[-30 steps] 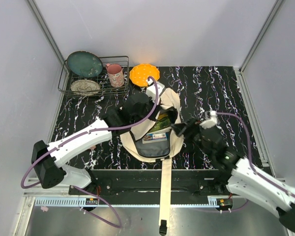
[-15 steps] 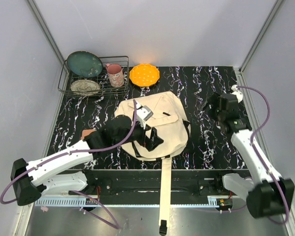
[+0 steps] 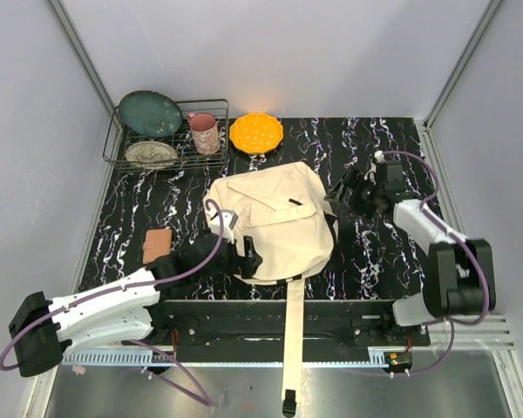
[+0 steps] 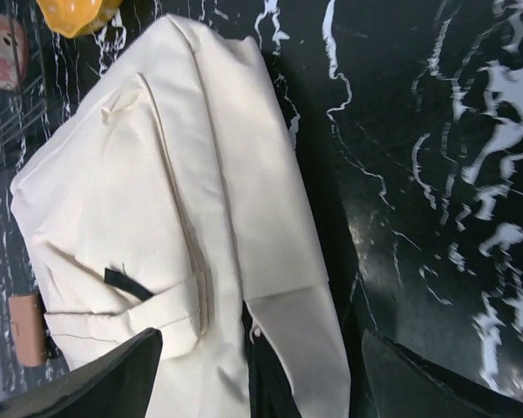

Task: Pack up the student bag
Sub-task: Zip the student bag at the center of the board.

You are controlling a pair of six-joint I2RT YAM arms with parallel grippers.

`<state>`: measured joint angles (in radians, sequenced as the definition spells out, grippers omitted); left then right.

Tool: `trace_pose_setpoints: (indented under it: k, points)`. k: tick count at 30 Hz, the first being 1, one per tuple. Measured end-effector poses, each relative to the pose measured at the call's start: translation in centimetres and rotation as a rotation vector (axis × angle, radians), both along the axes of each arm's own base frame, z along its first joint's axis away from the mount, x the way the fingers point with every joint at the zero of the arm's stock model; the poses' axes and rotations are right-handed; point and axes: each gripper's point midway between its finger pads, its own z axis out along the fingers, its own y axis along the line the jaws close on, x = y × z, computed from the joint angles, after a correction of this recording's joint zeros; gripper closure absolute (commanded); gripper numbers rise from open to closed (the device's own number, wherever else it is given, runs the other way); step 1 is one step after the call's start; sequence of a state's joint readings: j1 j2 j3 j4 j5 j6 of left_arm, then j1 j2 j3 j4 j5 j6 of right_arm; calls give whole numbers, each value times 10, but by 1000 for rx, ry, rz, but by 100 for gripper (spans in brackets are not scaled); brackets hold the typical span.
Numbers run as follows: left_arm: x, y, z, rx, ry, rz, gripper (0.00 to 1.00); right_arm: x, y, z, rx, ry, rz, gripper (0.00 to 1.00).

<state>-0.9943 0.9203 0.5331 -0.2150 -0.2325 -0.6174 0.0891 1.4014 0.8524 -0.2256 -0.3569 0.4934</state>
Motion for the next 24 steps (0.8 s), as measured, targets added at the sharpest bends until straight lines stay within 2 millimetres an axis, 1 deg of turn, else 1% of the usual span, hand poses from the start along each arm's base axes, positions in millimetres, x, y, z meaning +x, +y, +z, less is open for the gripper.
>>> trace_pose_setpoints:
  k: [6, 10, 14, 16, 17, 18, 20, 21, 22, 23, 24]
  points:
    - [-4, 27, -13, -71, 31, 135, 1, 26, 20, -38, 79, 82, 80, 0]
    - [-6, 37, -23, -114, 55, 196, 1, 40, 32, -49, 135, 75, 129, 0]
    - [-11, 45, -54, -122, 108, 237, 1, 60, 43, -53, 183, 73, 176, 1]
    - [-13, 50, -71, -104, 138, 251, 1, 67, 49, -55, 215, 64, 201, 17]
    - [-12, 51, -77, -95, 152, 258, 1, 69, 52, -57, 233, 62, 214, 33]
    - [-11, 50, -81, -89, 163, 262, 1, 69, 54, -59, 247, 67, 223, 39]
    - [-4, 44, -81, -110, 161, 263, 1, 70, 57, -63, 276, 75, 228, 51]
    - [-1, 40, -81, -117, 164, 259, 2, 70, 57, -63, 284, 73, 225, 68]
    - [2, 36, -80, -124, 161, 253, 7, 69, 57, -65, 294, 72, 219, 82]
    - [4, 33, -79, -127, 161, 248, 17, 69, 56, -65, 299, 66, 216, 94]
    - [7, 30, -80, -127, 163, 240, 24, 69, 55, -66, 303, 63, 207, 100]
